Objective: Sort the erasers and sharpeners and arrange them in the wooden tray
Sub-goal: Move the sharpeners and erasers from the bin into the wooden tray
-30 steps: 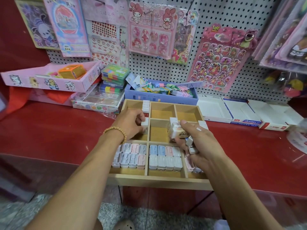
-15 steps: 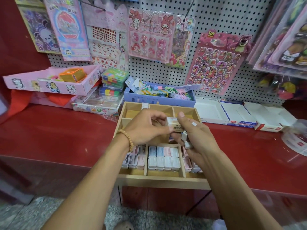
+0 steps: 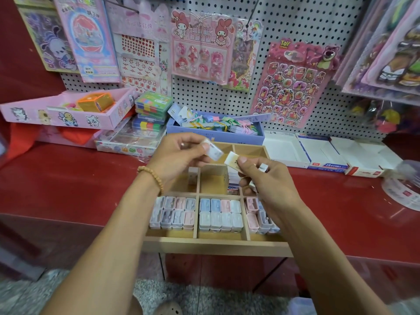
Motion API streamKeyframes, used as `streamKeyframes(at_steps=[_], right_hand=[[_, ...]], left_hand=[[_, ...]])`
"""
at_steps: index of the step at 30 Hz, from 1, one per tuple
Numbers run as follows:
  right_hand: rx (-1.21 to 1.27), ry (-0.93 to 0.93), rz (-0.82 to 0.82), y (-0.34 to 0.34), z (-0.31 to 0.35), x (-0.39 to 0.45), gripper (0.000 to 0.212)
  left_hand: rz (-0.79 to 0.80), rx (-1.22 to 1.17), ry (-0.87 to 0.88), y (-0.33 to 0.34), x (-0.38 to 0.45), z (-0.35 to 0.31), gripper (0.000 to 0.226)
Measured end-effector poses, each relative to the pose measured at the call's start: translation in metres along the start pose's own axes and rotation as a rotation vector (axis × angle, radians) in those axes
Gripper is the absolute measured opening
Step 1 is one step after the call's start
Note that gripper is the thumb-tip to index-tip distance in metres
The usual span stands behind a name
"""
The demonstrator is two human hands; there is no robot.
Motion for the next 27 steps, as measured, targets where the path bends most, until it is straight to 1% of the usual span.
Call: streamKeyframes(at_steps=[2, 4, 8, 11, 16, 20, 24, 27], right_hand=[[0.037, 0.013, -0.021, -0.006, -0.001, 0.001, 0.018], [0.041, 0.030, -0.019, -0.011, -0.002, 0.001, 0.019], [0.027, 0.054, -0.012, -0.013, -0.004, 0.000, 0.018], [0.022, 0.062, -0.043, -0.015, -0.005, 0.001, 0.012], [0.020, 0.069, -0.080, -0.025, -0.004, 0.002, 0.010], [0.047, 0.055, -0.115, -0.028, -0.004, 0.003, 0.007], [0.109, 0.050, -0.140, -0.030, -0.003, 0.003, 0.010], [0.134, 0.045, -0.115, -0.035, -0.001, 0.001, 0.007]], left_hand=[[-0.076, 0.256, -0.003, -0.016, 0.003, 0.000, 0.010], [-0.086, 0.465, -0.033, -0.029, 0.005, 0.006, 0.010], [0.011, 0.707, -0.089, -0.037, 0.009, 0.022, 0.015], [0.065, 0.846, -0.077, -0.029, 0.012, 0.032, 0.021], [0.036, 0.935, -0.053, -0.022, 0.016, 0.044, 0.026], [0.025, 0.939, -0.052, -0.022, 0.018, 0.049, 0.032], [0.025, 1.000, -0.020, -0.020, 0.016, 0.048, 0.030], [0.024, 1.120, -0.008, -0.018, 0.015, 0.043, 0.027]])
Point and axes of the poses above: each hand's wrist, its own x-axis towards the middle knuckle, its own y-axis out of the palm, z = x × y, the point moved 1 cm from there along x, towards the middle knuckle, and after that the axes turned 4 degrees about z, right-handed, at the moved point
